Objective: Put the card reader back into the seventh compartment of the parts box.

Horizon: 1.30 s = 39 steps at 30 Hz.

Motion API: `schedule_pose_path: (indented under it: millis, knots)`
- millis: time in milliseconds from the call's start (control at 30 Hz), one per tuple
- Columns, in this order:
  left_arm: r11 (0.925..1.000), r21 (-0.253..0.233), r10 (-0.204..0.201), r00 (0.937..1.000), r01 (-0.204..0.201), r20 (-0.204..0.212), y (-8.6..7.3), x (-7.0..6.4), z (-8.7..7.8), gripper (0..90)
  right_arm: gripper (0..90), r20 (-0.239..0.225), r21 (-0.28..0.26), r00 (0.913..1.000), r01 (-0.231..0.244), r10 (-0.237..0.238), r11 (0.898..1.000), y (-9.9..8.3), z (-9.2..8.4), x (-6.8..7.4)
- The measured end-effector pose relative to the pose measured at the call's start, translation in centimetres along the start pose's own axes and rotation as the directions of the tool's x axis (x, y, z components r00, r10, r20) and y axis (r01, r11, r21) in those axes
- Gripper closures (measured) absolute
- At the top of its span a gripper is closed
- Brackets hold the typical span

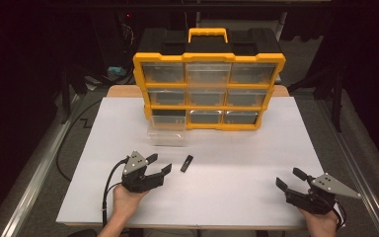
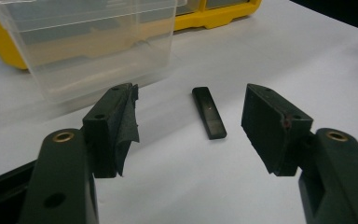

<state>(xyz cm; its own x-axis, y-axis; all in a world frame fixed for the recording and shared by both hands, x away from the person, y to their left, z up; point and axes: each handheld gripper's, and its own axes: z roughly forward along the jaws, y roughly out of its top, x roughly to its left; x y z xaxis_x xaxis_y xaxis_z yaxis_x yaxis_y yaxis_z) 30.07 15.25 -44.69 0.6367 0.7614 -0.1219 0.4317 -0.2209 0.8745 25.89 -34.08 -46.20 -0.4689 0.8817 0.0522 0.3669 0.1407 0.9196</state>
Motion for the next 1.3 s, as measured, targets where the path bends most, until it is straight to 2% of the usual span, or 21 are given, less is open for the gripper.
schedule_pose_path:
  millis: [400,667,967,1167,1300]
  knots:
    - [0.9999,0.004,0.015,0.9995,-0.015,0.027,0.8,-1.1,1.2,36.0,25.5,-0.002,-0.001,1.0000,0.000,0.000,1.000,0.0,0.0,0.0]
    - [0.9995,0.018,0.027,0.9994,-0.027,0.024,1.1,-1.5,2.0,36.0,25.5,-0.001,-0.001,1.0000,0.003,-0.003,1.000,0.0,0.0,0.0]
    - [0.9989,0.034,0.031,0.9987,-0.033,0.041,1.6,-2.1,3.0,36.0,25.5,-0.002,-0.002,1.0000,0.003,-0.003,1.000,0.0,0.0,0.0]
    - [0.9981,0.056,0.024,0.9987,-0.026,0.045,2.0,-2.2,3.4,36.6,25.5,-0.003,-0.002,1.0000,0.002,-0.002,1.000,0.0,0.0,0.0]
    - [0.9950,0.099,-0.019,0.9990,0.015,0.040,2.4,-2.0,3.7,37.0,25.5,-0.002,0.001,1.0000,0.002,-0.002,1.000,0.0,0.0,0.0]
